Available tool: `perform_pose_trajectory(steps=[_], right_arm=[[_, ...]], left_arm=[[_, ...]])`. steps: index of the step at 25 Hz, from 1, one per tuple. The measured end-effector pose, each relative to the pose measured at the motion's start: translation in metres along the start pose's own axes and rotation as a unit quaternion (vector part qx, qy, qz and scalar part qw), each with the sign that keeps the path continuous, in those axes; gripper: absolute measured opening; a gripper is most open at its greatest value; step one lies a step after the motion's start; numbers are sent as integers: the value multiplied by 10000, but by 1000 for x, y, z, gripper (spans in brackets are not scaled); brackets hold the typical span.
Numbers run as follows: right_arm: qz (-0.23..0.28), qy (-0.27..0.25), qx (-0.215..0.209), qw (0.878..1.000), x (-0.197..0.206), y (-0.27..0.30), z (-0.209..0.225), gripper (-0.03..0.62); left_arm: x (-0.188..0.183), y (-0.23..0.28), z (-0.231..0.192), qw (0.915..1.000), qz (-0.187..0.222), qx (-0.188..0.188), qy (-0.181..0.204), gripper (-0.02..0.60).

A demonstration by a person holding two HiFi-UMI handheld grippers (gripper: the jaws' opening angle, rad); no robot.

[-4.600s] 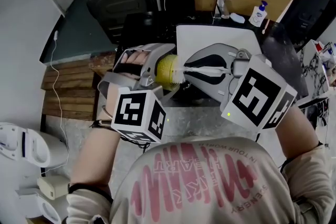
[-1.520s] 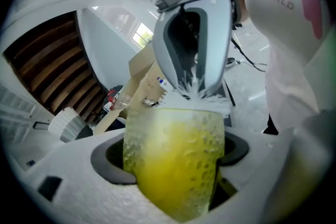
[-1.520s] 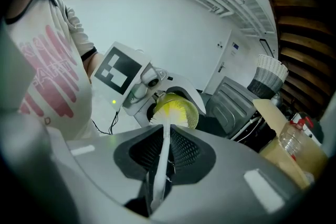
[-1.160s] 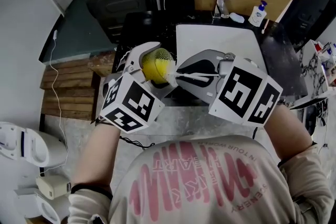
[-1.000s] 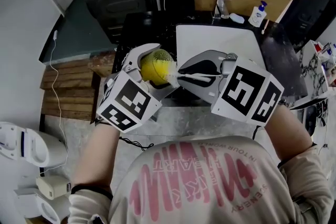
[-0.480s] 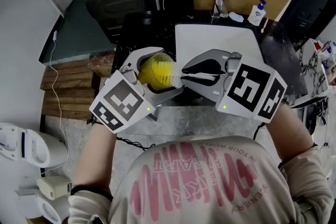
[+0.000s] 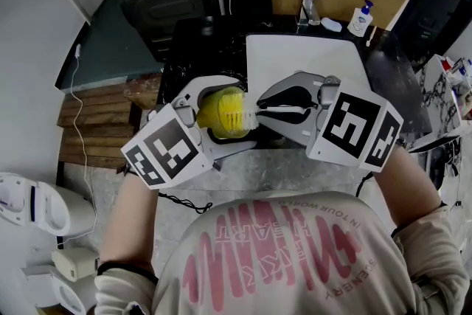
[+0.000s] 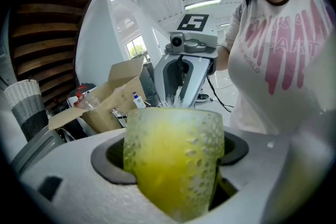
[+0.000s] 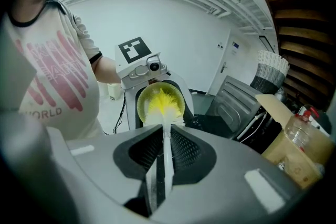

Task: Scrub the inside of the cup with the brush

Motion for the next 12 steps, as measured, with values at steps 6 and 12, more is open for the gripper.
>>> perform_pose_trajectory(steps=[6, 12], right_arm=[[-42, -68, -63, 9999, -1, -4, -7, 64], [-114, -85, -144, 9998, 1, -5, -14, 64]], left_arm=[[-3, 3, 14, 9991, -119, 417, 0, 411], [-1, 6, 24, 9969, -223, 753, -36, 411]])
Point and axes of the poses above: the fingertips, and each gripper's own axes: y forward along the fingers, z to its right, x out of its underside, the point moved 7 cm from there along -y, backward along the fingers, and after that the axes turned 11 degrees about z, right-handed, at the moved point
